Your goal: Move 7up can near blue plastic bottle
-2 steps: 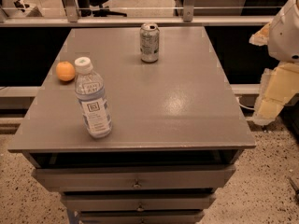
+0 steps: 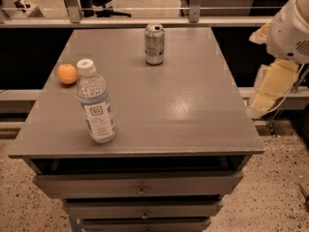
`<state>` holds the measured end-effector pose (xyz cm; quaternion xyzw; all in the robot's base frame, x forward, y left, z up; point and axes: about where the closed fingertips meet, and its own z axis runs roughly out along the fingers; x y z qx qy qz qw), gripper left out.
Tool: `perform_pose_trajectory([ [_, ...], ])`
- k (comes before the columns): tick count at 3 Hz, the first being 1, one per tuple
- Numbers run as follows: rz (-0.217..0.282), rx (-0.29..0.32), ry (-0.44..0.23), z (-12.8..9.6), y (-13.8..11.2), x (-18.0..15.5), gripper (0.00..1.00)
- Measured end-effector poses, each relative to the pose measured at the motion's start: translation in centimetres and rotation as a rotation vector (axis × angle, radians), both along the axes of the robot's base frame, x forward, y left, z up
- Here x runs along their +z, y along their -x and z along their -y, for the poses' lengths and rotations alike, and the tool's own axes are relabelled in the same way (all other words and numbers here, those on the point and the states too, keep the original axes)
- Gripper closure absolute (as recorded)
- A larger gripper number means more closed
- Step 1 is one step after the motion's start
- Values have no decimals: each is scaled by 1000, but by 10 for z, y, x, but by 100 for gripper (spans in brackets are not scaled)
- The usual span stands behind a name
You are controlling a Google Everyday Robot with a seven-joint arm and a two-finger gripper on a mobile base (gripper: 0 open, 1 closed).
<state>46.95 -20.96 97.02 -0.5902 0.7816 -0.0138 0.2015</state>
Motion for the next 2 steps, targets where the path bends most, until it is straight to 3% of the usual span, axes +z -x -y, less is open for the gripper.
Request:
perform_pose_trajectory([
  [2,139,-10,-321,-44,-144,-12,0],
])
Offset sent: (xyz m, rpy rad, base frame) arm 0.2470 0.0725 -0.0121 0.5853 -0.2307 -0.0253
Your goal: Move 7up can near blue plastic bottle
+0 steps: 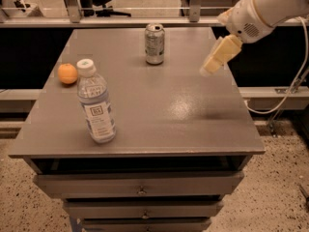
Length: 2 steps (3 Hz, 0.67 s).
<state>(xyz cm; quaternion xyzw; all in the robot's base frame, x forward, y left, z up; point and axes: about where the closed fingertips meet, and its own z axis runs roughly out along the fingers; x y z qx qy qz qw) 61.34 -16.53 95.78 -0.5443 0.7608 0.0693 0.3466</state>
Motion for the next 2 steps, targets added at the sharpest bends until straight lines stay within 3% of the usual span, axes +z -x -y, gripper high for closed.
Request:
perform_pose_trajectory([
  [1,42,2,-190,-30,-63,-6,0],
  [2,36,-6,-364,-58,-106,-17,0],
])
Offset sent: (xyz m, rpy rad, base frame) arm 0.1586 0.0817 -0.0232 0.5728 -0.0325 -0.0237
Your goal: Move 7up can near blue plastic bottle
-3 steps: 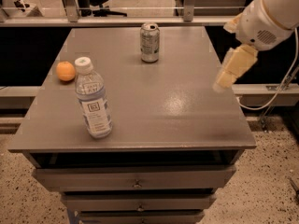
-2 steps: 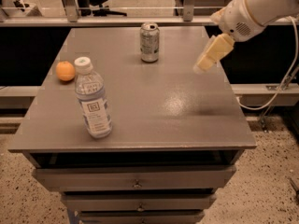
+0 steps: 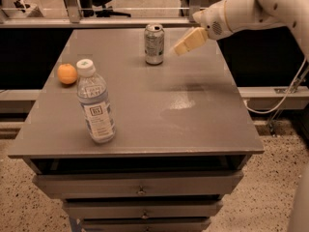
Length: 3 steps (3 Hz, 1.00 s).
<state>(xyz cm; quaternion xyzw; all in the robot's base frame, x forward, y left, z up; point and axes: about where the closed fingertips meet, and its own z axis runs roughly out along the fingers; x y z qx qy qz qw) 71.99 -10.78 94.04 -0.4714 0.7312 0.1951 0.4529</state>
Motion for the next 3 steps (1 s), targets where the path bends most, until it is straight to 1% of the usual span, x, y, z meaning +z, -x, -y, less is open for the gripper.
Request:
perform_pose_trajectory([
  [1,-12,10,-141,-32,-28,-10,0],
  [2,-2,27,-228,-62,-45,-18,0],
  [3,4,36,-270,-82,-54,-29,0],
])
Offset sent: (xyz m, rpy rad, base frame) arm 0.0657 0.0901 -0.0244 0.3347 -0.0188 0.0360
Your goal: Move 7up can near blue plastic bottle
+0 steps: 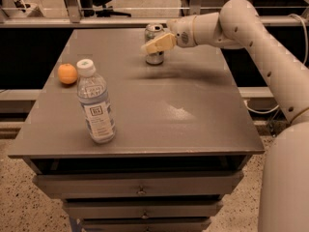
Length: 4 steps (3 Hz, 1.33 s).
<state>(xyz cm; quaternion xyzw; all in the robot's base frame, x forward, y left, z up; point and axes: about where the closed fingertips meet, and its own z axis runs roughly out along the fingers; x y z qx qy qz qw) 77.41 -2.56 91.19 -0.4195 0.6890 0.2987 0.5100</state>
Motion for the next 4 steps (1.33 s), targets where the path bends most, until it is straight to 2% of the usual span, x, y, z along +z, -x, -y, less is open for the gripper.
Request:
perform_pose_trajectory([
  [1,6,10,-22,-14,-1,-10,17],
  [2,19,19,-56,-20,3,-13,49],
  [3,49,29,-103,-15,14,-1,72],
  [4,96,99,-112,-3,52,31,95],
])
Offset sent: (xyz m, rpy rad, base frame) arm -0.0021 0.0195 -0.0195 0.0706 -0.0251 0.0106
